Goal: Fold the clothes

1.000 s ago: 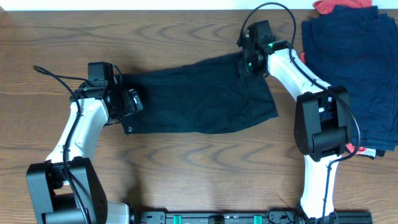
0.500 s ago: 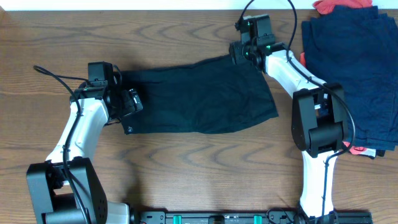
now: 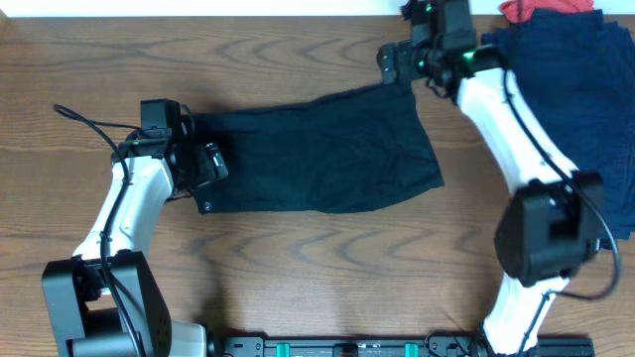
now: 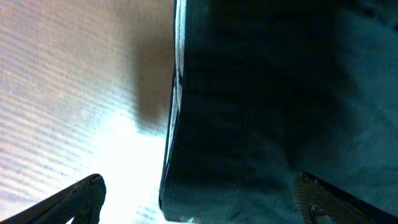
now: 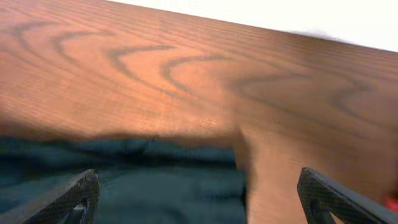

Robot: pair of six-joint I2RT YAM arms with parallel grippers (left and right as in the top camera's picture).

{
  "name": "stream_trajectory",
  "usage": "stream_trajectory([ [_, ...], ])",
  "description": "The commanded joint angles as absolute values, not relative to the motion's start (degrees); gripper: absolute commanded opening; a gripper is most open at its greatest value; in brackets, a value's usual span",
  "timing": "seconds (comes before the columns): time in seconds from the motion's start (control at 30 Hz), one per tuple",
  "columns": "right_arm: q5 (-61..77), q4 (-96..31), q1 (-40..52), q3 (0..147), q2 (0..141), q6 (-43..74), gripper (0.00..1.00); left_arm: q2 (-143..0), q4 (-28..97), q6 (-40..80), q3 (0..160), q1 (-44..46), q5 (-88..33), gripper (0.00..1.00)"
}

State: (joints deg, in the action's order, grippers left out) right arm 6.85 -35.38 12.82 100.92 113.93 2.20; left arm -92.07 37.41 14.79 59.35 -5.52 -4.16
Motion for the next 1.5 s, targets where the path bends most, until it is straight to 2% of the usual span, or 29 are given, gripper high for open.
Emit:
stream_trajectory([
  [0.0,7.68,-42.26,12.88,100.62,114.78,2.04,0.99,-92.49,38.59,16.73,59.77,-6.07,-4.08,0.98],
  [0.1,9.58,-49.30,13.43,99.66,115.72,0.34,0.99,-92.49,38.76,17.87,58.92,-7.05,-4.12,0.98],
  [0.2,11.79,-50.96,13.89,97.17,116.46,-1.63,0.99,-92.60,37.47,17.30,58.76,-8.49,-4.16,0.98],
  [0.43,12.10,-44.56,13.50,90.37,117.32,-2.17,0.83,-93.65,32.86,15.05,58.76,-9.96,-5.85,0.98],
  [0.5,12.05,-41.67,13.47,88.03,117.34,-2.17,0.72,-95.09,32.16,15.03,58.76,-9.96,-5.87,1.00],
  [0.63,12.05,-36.10,13.47,83.37,117.34,-2.17,0.48,-99.18,30.00,14.17,58.76,-9.96,-5.82,0.97],
  [0.73,12.05,-32.95,13.52,80.62,117.34,-2.15,0.36,-102.06,28.42,14.17,58.76,-9.96,-5.82,0.97],
  [0.97,11.84,-31.44,13.52,78.50,117.34,-2.17,0.31,-102.96,26.79,13.93,58.76,-9.96,-6.13,0.97],
  [1.47,11.84,-30.98,13.45,78.50,117.34,-1.74,0.33,-104.55,26.06,12.08,58.76,-9.93,-14.44,0.92],
])
